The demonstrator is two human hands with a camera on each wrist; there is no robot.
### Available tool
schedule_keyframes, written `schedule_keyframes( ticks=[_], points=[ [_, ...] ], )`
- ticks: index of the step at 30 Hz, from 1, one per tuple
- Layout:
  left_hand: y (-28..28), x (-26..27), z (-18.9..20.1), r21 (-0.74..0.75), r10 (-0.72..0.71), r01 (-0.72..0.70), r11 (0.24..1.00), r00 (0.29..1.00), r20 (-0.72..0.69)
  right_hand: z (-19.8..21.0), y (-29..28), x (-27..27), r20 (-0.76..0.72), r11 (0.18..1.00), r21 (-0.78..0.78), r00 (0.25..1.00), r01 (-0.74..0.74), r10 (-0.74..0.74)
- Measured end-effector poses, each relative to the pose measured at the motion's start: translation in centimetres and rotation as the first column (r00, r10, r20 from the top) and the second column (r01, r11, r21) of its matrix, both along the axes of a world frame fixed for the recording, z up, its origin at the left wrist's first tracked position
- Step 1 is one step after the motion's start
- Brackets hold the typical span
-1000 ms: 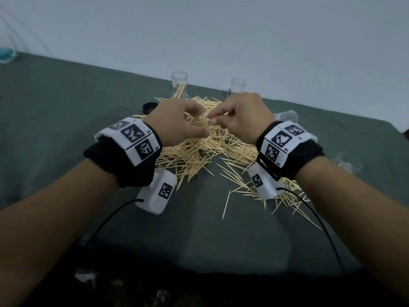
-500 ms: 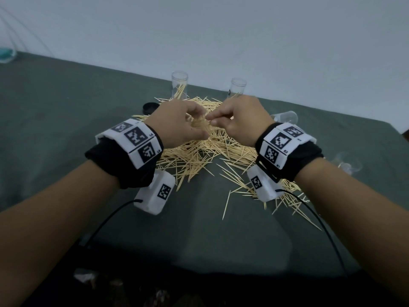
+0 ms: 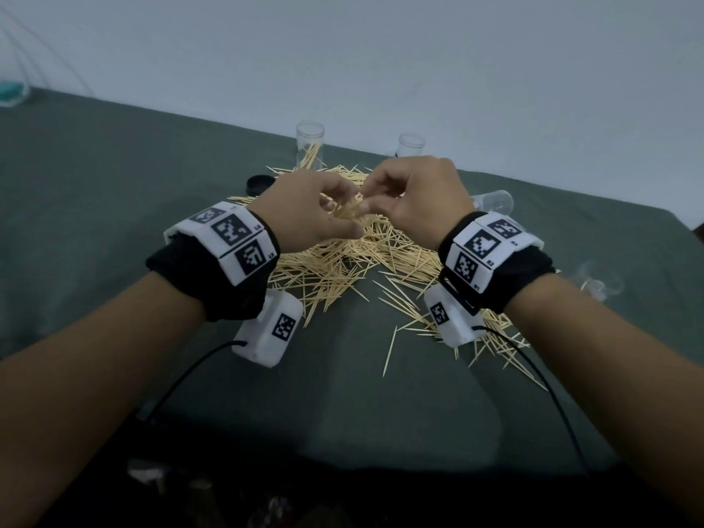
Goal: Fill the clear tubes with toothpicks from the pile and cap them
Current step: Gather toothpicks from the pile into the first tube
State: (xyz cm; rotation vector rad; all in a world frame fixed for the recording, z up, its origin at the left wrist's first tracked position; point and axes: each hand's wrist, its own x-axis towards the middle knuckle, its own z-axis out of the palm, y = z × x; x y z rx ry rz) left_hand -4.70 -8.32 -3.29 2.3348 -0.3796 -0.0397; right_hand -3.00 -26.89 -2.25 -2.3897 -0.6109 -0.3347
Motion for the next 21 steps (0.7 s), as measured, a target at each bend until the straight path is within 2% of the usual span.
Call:
schedule_keyframes(
  ticks=[5, 12, 17, 19, 21],
  points=[
    [0.3, 0.2, -0.1, -0.032, 0.017, -0.017, 0.999, 1.000, -0.008, 0.4, 0.2, -0.1, 0.058, 0.998, 0.041, 0.997, 0.040, -0.042],
    [0.0, 0.1, -0.3, -0.029, 0.002, -0.002, 1.000, 1.000, 0.002, 0.5, -0.1, -0.6, -0.036, 0.998, -0.061, 0.999, 0.009, -0.012],
    [-0.3, 0.1, -0.6, -0.025, 0.006, -0.006, 1.000, 1.000, 0.003, 1.3, -1.0, -0.6, 0.022, 1.000, 0.003, 0.999, 0.027, -0.027],
    [-0.5, 0.1, -0.7, -0.029, -0.004, 0.004, 1.000, 1.000, -0.004, 1.8, -2.0, -0.6, -0.019, 0.998, -0.039, 0.998, 0.056, -0.056],
    [-0.7, 0.1, -0.7, -0.014, -0.014, 0.014, 1.000, 1.000, 0.002, 2.1, -3.1, -0.8, -0.121, 0.985, -0.150, 0.988, 0.082, -0.100]
  ],
)
